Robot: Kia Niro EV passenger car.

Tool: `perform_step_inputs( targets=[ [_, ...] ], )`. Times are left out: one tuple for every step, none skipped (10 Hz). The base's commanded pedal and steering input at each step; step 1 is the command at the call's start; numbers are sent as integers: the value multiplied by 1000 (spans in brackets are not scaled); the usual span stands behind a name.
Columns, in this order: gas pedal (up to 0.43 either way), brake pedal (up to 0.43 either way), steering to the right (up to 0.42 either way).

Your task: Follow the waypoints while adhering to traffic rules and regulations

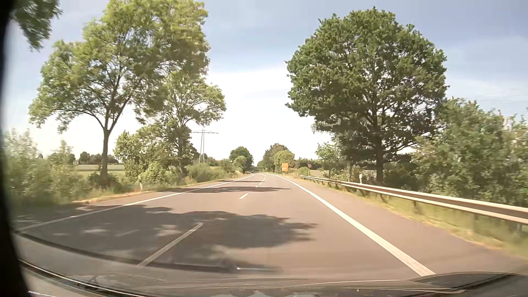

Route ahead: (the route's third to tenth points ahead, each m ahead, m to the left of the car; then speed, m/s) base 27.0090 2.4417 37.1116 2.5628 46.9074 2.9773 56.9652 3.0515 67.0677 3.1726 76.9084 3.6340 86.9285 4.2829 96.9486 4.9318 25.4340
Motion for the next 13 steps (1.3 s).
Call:
perform_step_inputs(
  targets=[
    [0,0,-3],
    [0,0,-3],
    [0,0,-3],
    [0,0,-3],
    [0,0,-3],
    [0,0,-3],
    [0,0,-2],
    [0,0,-2],
    [0,0,-2],
    [0,0,-1],
    [0,0,-1],
    [0,0,-1],
    [0,0,-2]
  ],
)
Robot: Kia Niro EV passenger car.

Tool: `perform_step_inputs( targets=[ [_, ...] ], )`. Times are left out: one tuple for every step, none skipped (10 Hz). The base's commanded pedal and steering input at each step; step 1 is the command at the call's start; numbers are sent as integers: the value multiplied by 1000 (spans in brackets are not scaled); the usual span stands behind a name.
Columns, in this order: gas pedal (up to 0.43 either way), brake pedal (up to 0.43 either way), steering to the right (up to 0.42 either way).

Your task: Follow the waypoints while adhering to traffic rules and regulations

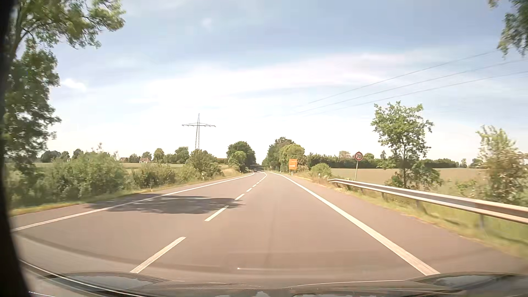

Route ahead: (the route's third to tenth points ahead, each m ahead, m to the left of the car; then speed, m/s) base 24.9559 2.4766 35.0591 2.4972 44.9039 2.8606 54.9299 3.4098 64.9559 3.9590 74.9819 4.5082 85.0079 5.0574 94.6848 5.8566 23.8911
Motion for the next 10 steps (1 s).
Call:
perform_step_inputs(
  targets=[
    [0,0,-2],
    [0,0,-1],
    [0,0,-1],
    [0,0,-1],
    [0,0,-1],
    [0,0,-2],
    [0,0,-1],
    [0,0,-1],
    [0,0,-1],
    [0,0,-1]
  ],
)
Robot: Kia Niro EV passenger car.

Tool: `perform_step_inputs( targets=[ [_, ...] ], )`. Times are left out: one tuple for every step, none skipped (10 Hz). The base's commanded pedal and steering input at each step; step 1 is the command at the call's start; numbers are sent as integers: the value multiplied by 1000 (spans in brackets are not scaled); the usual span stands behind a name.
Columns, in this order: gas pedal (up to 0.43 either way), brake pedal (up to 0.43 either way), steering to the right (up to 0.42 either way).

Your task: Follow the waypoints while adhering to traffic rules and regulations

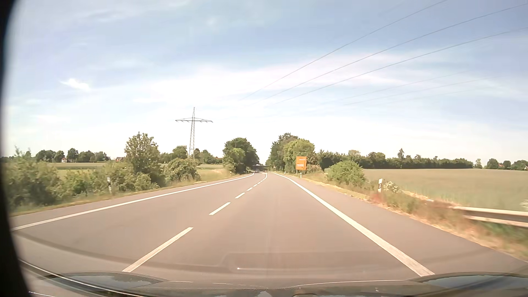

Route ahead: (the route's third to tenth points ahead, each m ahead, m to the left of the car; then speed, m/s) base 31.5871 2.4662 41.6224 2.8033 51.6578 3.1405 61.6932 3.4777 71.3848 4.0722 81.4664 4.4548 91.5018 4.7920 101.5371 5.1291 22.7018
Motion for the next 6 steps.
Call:
perform_step_inputs(
  targets=[
    [0,0,-1],
    [0,0,-2],
    [0,0,-1],
    [0,0,-1],
    [0,0,-2],
    [0,0,-1]
  ],
)
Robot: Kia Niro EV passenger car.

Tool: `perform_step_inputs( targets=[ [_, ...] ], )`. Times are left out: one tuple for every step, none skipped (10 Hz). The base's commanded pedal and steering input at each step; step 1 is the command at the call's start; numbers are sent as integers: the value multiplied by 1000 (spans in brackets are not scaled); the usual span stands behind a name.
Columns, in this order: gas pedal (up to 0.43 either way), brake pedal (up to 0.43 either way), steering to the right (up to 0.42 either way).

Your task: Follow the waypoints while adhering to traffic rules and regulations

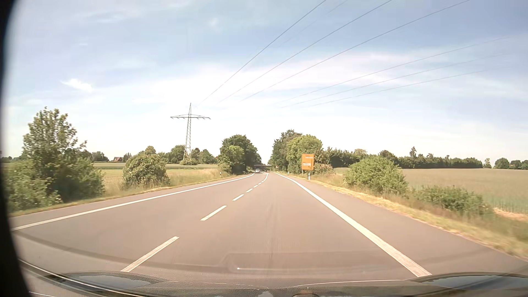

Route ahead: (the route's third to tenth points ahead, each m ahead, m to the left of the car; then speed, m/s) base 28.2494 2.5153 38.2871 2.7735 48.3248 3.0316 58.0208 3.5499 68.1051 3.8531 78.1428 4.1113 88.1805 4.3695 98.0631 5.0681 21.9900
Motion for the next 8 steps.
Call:
perform_step_inputs(
  targets=[
    [0,0,-1],
    [0,0,-1],
    [0,0,0],
    [0,0,0],
    [0,0,0],
    [0,0,1],
    [0,0,2],
    [0,0,2]
  ],
)
